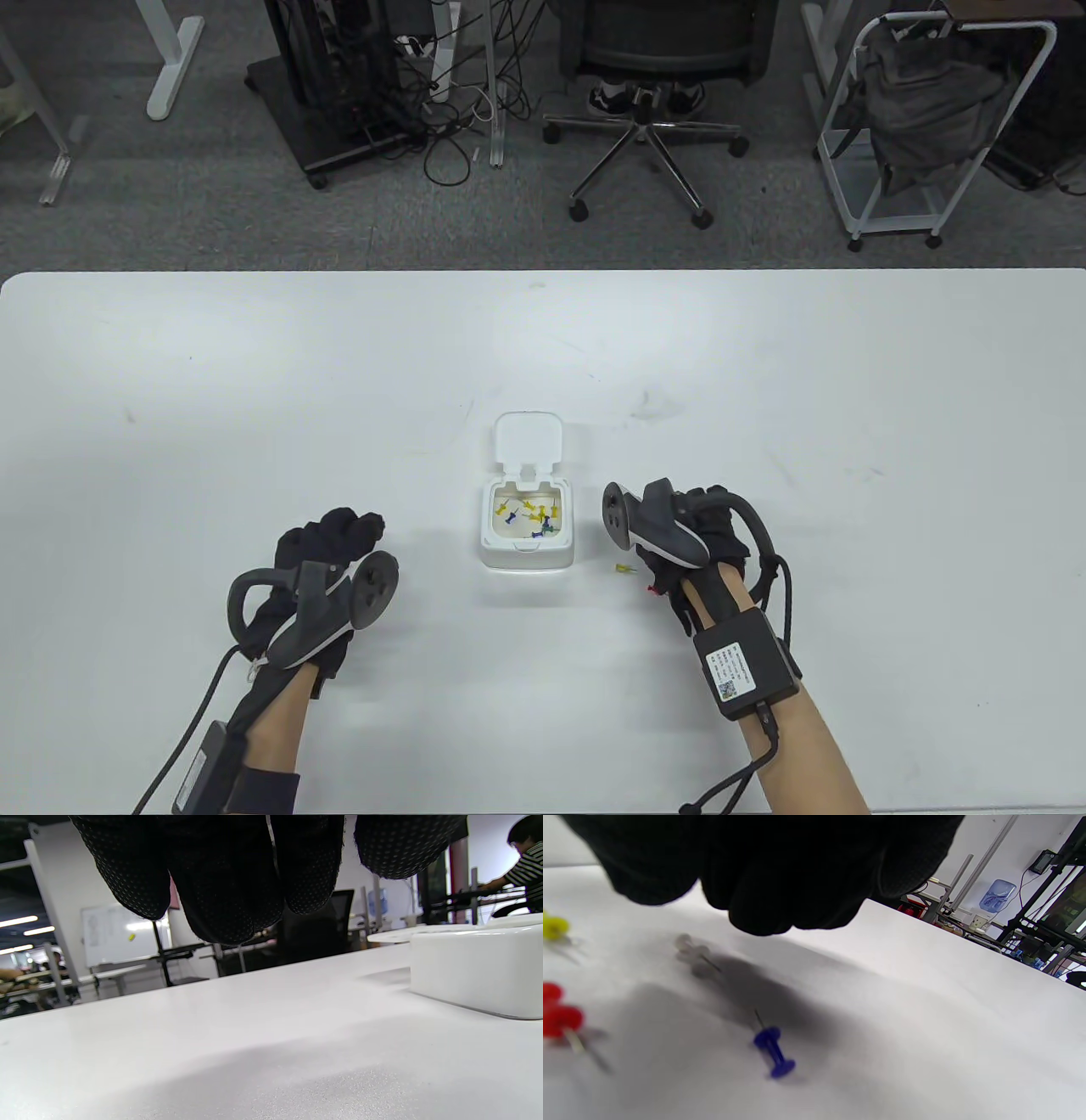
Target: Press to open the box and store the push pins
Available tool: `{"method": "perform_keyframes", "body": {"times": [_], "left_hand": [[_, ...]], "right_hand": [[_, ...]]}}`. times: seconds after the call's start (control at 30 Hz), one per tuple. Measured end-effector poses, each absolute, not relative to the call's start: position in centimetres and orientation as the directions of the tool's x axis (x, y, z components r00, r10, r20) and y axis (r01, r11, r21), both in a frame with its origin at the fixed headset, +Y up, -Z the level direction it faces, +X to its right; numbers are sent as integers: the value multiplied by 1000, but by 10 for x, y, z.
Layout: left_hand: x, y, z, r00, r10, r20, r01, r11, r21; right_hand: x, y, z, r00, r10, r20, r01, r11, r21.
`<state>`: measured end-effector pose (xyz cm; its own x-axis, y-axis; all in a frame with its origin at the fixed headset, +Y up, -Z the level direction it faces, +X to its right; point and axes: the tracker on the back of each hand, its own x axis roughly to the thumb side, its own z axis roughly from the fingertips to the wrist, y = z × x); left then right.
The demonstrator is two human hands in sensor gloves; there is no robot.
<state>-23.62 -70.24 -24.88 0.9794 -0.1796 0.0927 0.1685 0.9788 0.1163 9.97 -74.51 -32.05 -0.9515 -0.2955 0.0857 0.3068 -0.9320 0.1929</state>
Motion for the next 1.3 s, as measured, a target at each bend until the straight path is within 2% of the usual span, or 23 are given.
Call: {"method": "perform_keyframes", "body": {"times": [0.23,0.43,0.63,1.03,1.3], "left_hand": [[-236,-703,-249,979,-180,91,169,979,111],[-236,-703,-249,979,-181,91,171,979,109],[-237,-702,-249,980,-179,89,169,979,111],[-237,-703,-252,979,-182,88,173,980,103],[-238,-703,-252,979,-182,88,172,980,102]], "right_hand": [[102,-757,-317,-938,-334,91,346,-917,199],[99,-760,-318,-929,-360,85,369,-918,145],[90,-764,-316,-890,-440,119,453,-882,128],[94,-753,-318,-932,-348,97,360,-921,149],[80,-724,-324,-957,-266,113,277,-957,87]]}}
